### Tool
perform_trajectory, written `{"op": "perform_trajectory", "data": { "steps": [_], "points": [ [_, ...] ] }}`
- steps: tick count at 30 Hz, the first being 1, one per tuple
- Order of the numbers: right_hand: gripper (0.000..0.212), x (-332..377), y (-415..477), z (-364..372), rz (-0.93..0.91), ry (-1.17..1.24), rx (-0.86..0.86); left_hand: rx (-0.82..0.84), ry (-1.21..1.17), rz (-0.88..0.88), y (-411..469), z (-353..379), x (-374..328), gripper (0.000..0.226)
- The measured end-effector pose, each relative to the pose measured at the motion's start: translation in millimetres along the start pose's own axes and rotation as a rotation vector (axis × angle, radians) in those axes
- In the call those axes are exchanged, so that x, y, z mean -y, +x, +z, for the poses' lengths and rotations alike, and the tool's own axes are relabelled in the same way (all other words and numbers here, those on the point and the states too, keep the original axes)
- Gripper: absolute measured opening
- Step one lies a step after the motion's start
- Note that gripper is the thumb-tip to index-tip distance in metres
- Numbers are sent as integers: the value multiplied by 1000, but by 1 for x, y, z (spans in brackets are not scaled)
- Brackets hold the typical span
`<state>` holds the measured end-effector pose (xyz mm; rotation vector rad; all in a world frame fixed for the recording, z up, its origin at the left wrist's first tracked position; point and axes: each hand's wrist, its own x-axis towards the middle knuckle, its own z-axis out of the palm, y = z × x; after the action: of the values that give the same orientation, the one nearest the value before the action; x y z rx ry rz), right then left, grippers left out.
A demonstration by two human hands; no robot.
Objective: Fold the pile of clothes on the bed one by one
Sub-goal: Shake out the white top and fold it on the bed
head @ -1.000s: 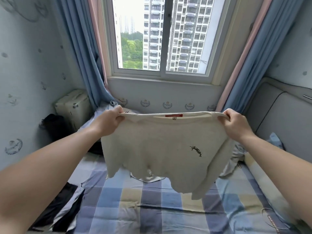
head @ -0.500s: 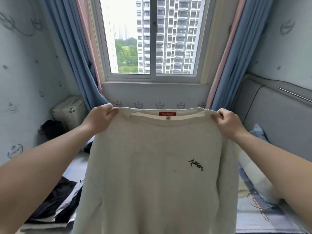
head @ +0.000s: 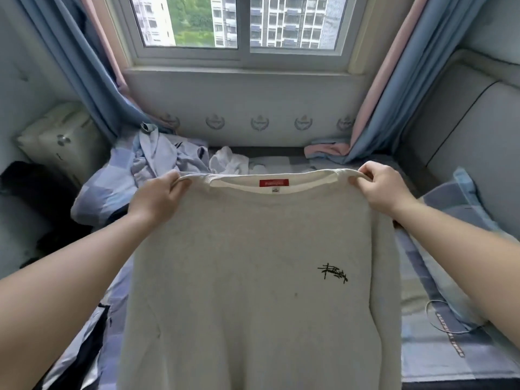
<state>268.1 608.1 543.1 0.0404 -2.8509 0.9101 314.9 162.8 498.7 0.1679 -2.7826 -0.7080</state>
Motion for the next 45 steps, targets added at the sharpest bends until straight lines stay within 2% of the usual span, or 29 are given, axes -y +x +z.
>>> {"op": "perform_trajectory", "data": {
  "steps": [7,11,13,15,18,19,21,23,25,29,33,39,43,45],
  "points": [
    [22,-90,155,221,144,-126,181,117,54,-81,138,216,115,35],
    [19,-156,205,357,247,-213,177,69,179,-192,173,349,187,30],
    [27,-185,229,415,294,-173,182,64,195,-274,188,403,214,31],
    [32,-206,254,460,347,-143,135,41,113,-331,206,446,228,31],
    [18,-224,280,508,399,42,49,33,-186,-413,232,494,235,31],
    [35,-227,280,519,397,132,98,83,-283,-419,233,505,234,46],
    [82,-235,263,532,414,267,282,185,-317,-357,220,523,232,74],
    [95,-246,235,539,450,234,419,252,-253,-279,194,536,232,80],
    [96,-263,203,541,428,83,495,333,-202,-220,163,544,230,79],
    [86,-281,145,515,310,-144,624,513,-104,-137,105,550,209,76],
    [80,-311,97,478,405,-258,699,694,-26,-72,55,553,169,72],
    [84,-397,45,430,578,-266,690,864,40,88,-6,602,97,70],
    [85,-454,30,426,731,-134,620,915,46,101,-36,651,41,69],
    [76,-469,33,440,772,11,643,913,68,81,-45,676,17,69]
  ]
}}
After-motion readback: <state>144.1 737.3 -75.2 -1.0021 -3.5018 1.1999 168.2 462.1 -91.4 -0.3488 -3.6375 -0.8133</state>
